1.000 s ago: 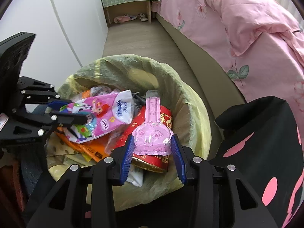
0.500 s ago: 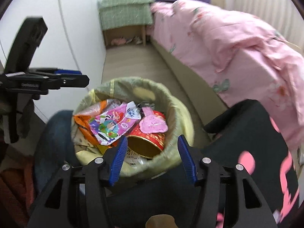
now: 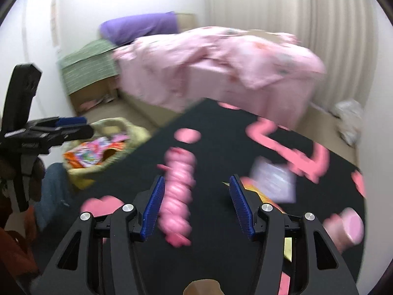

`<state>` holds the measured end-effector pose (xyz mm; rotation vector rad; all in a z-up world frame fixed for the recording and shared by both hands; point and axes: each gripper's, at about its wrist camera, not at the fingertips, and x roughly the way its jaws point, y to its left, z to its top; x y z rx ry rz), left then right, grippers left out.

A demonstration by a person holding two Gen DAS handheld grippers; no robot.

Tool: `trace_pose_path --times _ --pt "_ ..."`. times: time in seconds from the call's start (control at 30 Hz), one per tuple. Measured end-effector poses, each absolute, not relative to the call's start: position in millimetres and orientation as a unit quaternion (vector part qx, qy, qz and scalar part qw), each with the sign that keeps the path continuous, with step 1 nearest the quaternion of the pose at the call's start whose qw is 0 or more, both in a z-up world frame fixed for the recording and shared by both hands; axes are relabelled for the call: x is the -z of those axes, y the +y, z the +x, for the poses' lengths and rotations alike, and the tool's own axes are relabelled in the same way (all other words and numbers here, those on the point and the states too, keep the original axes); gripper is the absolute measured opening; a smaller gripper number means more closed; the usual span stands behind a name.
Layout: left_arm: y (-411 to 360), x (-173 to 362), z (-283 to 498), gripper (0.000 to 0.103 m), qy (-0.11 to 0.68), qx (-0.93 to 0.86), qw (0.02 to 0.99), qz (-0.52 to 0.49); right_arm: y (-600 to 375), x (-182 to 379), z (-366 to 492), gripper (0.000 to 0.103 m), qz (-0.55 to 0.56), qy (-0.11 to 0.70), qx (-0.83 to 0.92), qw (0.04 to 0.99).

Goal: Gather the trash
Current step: 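Move both tools back over the table, then grasp the gold-yellow snack bag with the right gripper while the left grasps the clear packet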

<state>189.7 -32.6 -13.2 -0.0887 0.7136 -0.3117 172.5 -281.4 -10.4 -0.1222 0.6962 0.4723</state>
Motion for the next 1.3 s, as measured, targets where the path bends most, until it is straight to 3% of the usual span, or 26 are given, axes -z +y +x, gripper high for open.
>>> trace_pose_path --times 0.23,0.37,0.47,0.63,0.83,1.17,1.23,1.3 --pt "-122.8 23.1 205.3 0.085 0.346 0.271 0.899 0.000 -390.8 32.2 147.0 0.054 0.031 0.344 -0.136 0.928" --pt "-164.8 29.5 223.6 0.085 0.348 0.318 0.882 0.022 -414.6 49.2 135.9 0.055 0.055 0.351 -0.134 0.925" --pt "-191.1 32.6 241.8 0.093 0.370 0.357 0.857 0.035 -421.0 61.0 130.2 0.054 0.037 0.368 -0.121 0.921" --pt "-224.2 42.0 287.9 0.093 0.415 0.346 0.841 0.037 -439.6 72.1 118.0 0.055 0.048 0.364 -0.096 0.925" --pt "-207.8 36.4 299.8 0.093 0.414 0.302 0.859 -0.002 -426.3 67.7 133.0 0.055 0.026 0.363 -0.150 0.919" --pt "-172.0 31.5 279.9 0.093 0.401 0.207 0.891 0.041 -363.4 84.5 209.6 0.055 -0.082 0.380 -0.234 0.891" --pt "-172.2 32.6 276.1 0.093 0.401 0.211 0.890 0.048 -358.1 90.8 211.5 0.051 -0.087 0.395 -0.249 0.880" --pt "-174.4 34.4 273.7 0.093 0.403 0.216 0.888 0.053 -358.1 90.2 205.4 0.039 -0.089 0.396 -0.244 0.881"
